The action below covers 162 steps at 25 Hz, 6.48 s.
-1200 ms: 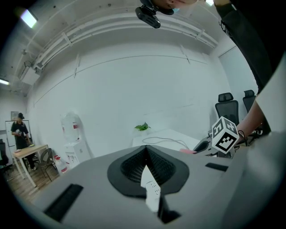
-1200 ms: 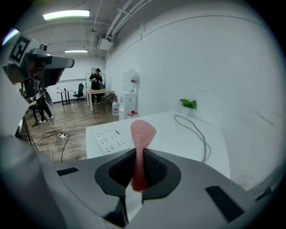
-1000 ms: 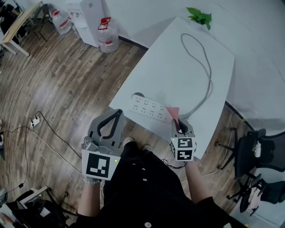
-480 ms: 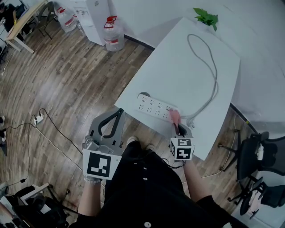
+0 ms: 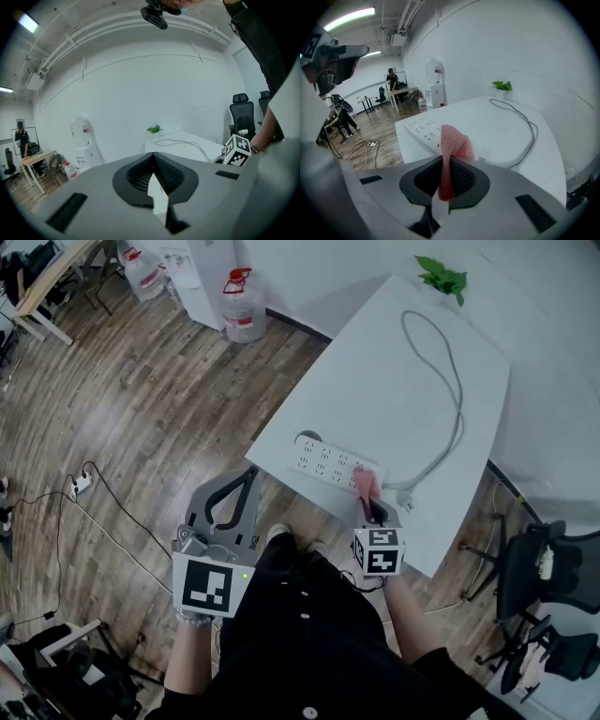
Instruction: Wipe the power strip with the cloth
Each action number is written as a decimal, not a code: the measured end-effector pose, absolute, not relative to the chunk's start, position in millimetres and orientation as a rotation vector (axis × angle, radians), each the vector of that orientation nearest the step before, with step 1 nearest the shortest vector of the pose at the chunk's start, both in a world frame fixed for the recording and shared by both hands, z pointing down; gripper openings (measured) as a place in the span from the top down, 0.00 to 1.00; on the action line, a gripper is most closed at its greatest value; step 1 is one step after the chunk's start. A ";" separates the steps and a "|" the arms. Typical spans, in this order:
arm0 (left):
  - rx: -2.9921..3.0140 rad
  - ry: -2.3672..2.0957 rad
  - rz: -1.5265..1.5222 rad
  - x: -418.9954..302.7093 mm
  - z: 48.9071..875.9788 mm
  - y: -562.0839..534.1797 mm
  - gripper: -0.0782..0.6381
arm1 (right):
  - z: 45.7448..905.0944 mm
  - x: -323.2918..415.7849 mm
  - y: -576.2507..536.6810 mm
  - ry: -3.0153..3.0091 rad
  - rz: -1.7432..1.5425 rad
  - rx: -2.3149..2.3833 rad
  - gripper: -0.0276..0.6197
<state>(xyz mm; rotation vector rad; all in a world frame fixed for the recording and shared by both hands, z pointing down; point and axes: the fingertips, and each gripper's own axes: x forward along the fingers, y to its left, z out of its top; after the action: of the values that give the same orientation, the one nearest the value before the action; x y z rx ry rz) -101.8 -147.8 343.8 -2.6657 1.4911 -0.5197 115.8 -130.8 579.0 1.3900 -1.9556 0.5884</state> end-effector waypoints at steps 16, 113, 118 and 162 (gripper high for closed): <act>-2.641 1.552 -0.534 -123.6 347.2 -148.0 0.88 | 581.2 60.1 -145.1 -2.052 0.547 1.252 0.87; -2.685 1.477 -0.516 -109.6 349.9 -155.2 0.88 | 570.5 36.4 -218.5 -2.040 0.551 1.255 0.87; -2.709 1.402 -0.510 -90.2 349.2 -157.6 0.88 | 571.5 70.0 -212.3 -1.994 0.574 1.330 0.87; -2.713 1.148 -0.367 -1.2 299.3 -158.4 0.88 | 384.8 135.4 -191.8 -2.221 0.167 1.673 0.87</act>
<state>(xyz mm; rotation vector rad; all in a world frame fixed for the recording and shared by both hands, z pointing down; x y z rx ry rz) -1.2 -158.4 299.3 -2.7128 1.1478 -0.3671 135.4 -191.8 384.8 1.6728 -2.2208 0.1672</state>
